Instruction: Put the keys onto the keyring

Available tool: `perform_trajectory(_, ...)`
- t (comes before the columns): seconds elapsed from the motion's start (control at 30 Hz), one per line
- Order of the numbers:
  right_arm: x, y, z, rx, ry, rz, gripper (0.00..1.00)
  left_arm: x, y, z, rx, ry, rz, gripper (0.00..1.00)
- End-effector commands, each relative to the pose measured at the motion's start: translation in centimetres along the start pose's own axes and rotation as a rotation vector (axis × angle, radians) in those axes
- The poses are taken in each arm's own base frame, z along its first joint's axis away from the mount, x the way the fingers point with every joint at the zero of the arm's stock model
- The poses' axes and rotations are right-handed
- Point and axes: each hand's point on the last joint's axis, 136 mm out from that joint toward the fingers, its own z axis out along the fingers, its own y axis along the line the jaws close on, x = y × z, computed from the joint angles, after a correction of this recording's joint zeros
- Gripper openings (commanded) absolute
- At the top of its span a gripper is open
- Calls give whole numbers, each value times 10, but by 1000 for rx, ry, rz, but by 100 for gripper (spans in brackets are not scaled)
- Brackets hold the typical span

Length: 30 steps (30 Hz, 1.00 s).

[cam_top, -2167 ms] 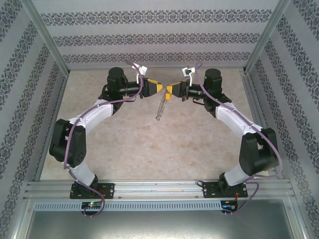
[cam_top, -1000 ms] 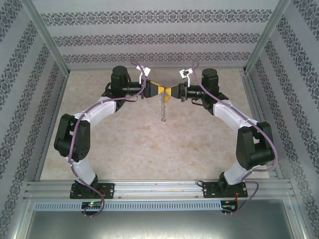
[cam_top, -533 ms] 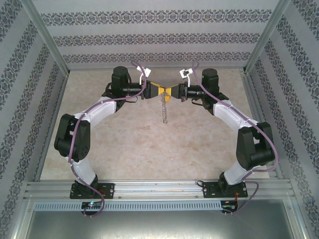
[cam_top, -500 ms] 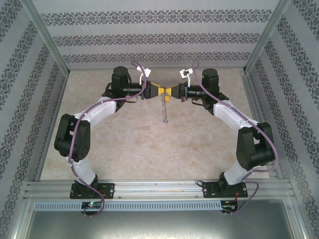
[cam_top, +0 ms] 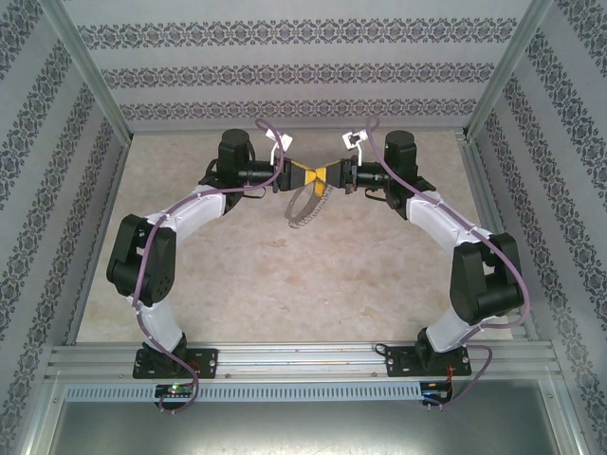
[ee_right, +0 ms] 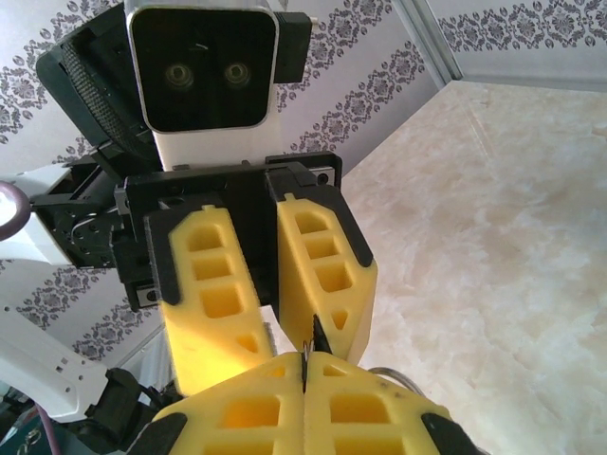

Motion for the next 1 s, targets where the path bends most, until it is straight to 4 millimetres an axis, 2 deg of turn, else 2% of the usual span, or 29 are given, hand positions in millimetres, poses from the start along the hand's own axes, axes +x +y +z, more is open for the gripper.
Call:
perform_trajectory(0.0, -14, 15, -5, -25, -35, -81, 0, 2, -8, 7, 35, 11, 26, 19)
perform_trajectory(0.1, -13, 15, -5, -25, -33, -83, 0, 1, -9, 6, 38, 2, 31, 19)
perform_trajectory(0.17, -13, 14, -6, -21, -33, -83, 0, -1, -9, 6, 34, -4, 37, 28)
perform_trajectory(0.4, -10, 12, -7, -15, -31, -76, 0, -7, -11, 4, 16, -22, 60, 34)
perform_trajectory(0.7, -6, 9, -8, -10, -25, -71, 0, -8, -10, 2, 7, -32, 70, 33)
perform_trajectory(0.8, -6, 7, -10, -6, -26, -68, 0, -10, -10, 1, 6, -37, 75, 27)
perform_trajectory(0.97, -6, 6, -11, -1, -29, -68, 0, -11, -11, 1, 18, -38, 72, 26)
